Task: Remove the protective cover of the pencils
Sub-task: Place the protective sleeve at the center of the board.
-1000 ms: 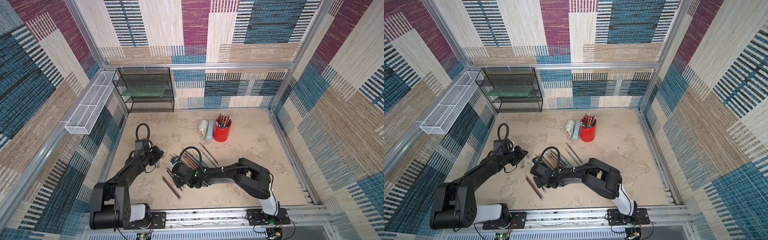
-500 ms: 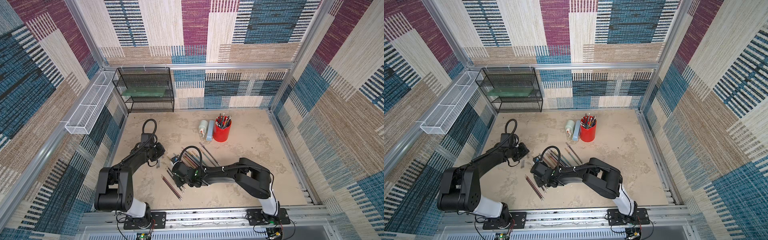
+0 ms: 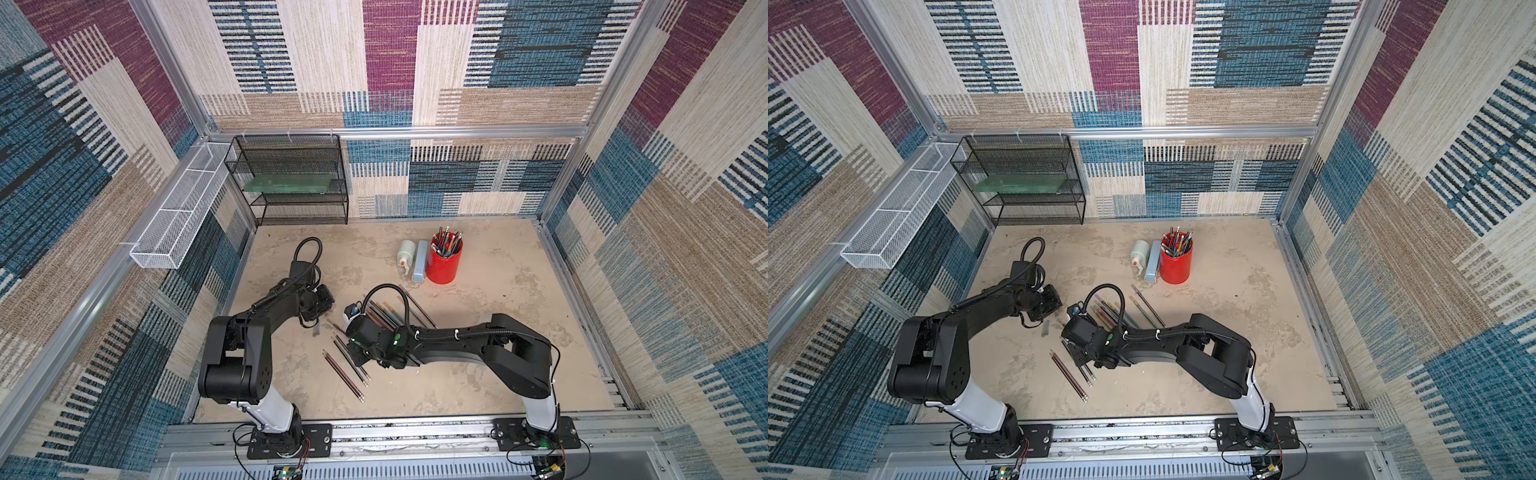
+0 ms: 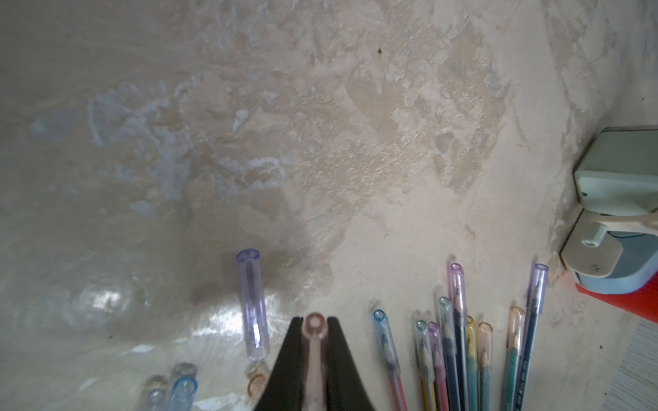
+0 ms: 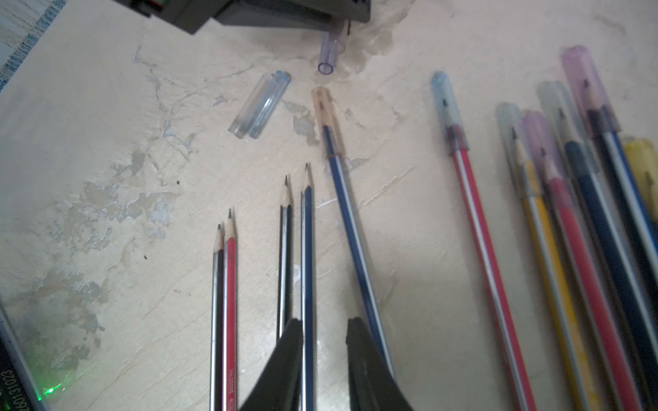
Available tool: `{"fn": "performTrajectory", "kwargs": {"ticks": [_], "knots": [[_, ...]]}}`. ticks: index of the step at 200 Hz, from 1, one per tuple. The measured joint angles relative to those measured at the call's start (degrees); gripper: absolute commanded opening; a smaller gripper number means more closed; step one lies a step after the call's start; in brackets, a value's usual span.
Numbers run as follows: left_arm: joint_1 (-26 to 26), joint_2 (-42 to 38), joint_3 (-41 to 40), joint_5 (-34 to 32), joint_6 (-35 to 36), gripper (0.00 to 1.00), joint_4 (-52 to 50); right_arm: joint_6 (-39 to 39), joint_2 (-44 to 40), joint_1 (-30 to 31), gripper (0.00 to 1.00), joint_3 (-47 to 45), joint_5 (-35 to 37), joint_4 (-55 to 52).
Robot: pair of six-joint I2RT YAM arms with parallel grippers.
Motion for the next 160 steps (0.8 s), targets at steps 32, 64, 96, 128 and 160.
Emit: {"fn": "performTrajectory", "kwargs": {"ticks": [32,64,96,128,160], "knots": [[-0.09,1.03,0.85,-1.03,0.20,0.05,-1.11,0.00,0.02,-0.74,0.33,-0.07,0.42,-0.17],[-0.15,2.34,1.75,-2.34,0.22,0.09,-2.25,-0.46,1.33,-0.94,0.33,0.85,0.72,-0.98],[-0.15,3.63,2.40,-2.36,0.31,0.14,-2.56,-0.83,2.45,-0.79,0.33,1.62,0.85,-1.75],[-0.26,4.11,2.78,-2.32,0.44,0.17,-3.10,-1.29,3.54,-0.74,0.33,2.49,0.85,-2.36],[-0.31,4.50,3.04,-2.32,0.44,0.20,-3.50,-1.75,4.79,-0.66,0.33,3.89,0.85,-2.67]]}}
